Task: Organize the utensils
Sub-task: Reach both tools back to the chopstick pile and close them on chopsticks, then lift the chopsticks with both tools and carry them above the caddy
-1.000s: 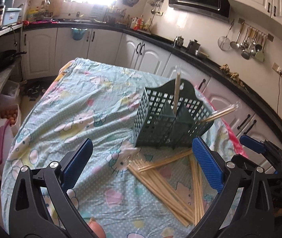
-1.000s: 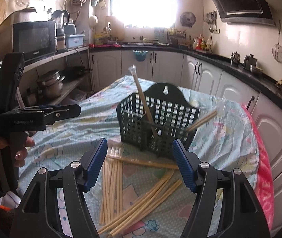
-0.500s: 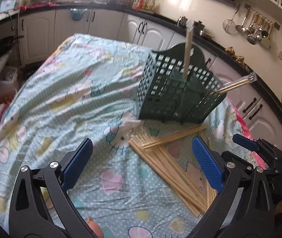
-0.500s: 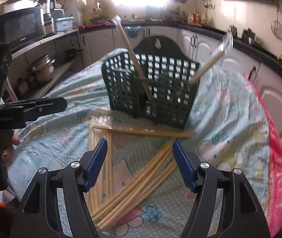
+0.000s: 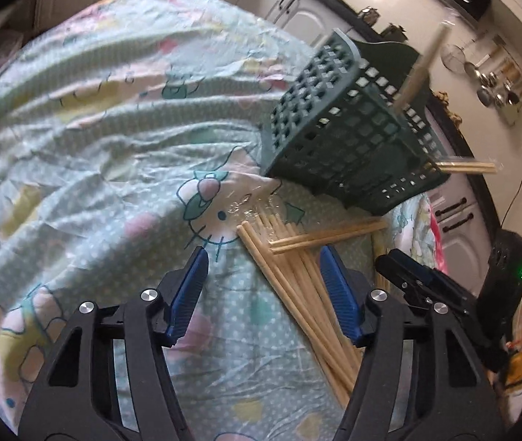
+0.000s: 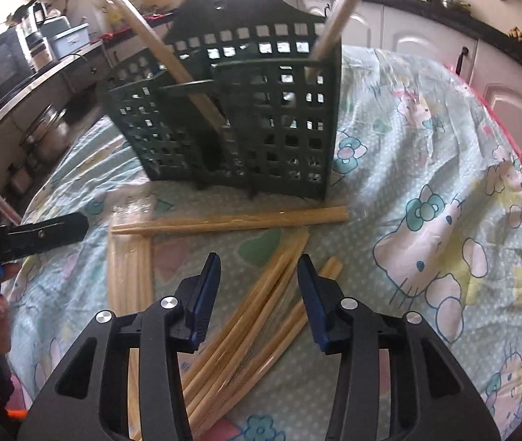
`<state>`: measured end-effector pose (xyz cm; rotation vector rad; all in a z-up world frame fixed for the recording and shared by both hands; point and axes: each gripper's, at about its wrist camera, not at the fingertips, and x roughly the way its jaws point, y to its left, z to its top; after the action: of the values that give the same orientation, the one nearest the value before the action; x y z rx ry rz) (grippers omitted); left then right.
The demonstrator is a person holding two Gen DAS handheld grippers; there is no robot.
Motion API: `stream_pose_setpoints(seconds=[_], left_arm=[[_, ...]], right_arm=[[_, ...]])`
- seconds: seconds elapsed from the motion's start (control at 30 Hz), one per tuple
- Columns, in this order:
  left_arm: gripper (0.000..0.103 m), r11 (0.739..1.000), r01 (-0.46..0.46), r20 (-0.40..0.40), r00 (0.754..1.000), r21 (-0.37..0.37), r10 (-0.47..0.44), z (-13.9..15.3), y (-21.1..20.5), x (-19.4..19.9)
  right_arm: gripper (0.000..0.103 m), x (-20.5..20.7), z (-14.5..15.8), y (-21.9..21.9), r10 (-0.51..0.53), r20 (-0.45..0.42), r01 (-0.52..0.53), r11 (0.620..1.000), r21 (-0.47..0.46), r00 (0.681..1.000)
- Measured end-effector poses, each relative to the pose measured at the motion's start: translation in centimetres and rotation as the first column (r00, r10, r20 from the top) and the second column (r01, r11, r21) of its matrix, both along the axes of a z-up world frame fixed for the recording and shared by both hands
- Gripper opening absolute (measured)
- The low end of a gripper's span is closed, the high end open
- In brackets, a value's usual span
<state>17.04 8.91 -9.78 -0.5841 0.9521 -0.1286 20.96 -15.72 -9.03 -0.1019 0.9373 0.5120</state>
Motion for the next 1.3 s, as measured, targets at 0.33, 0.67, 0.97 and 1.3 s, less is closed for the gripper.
stream_pose_setpoints(seconds=[0.33,0.67,0.97,1.3], left_arm=[[0.034,0.998,-0.033,-0.060,0.998,-0.061,0.030,-1.2,0.9,2.0],[0.013,0.999,-0.023,-0.076,0.997,-0.045,0.019,-1.7,1.0,2.7],[0.005,0.995,-0.015,-0.067,0.998,-0.098,0.008,-1.9,2.2,2.9],[0.004,0.990,-0.033,-0.022,0.999,-0.140,0.030,-0.8,4.1,1.6]], right_arm=[[0.020,1.8,-0.7,0.4,-0.037,-0.010,0.036,0.999,-0.036,0.999],[0.009,2.1,0.2,-0.9,-0.041,-0.012,0.041,0.999,0.020,0.999],[0.001,0.8,2.3,-1.2,-0.022,0.014,0.021,0.997,0.079,1.000],[0.001,-0.5,4.1,-0.5,0.010,0.057,-0.014,0.998,0.066,0.998]])
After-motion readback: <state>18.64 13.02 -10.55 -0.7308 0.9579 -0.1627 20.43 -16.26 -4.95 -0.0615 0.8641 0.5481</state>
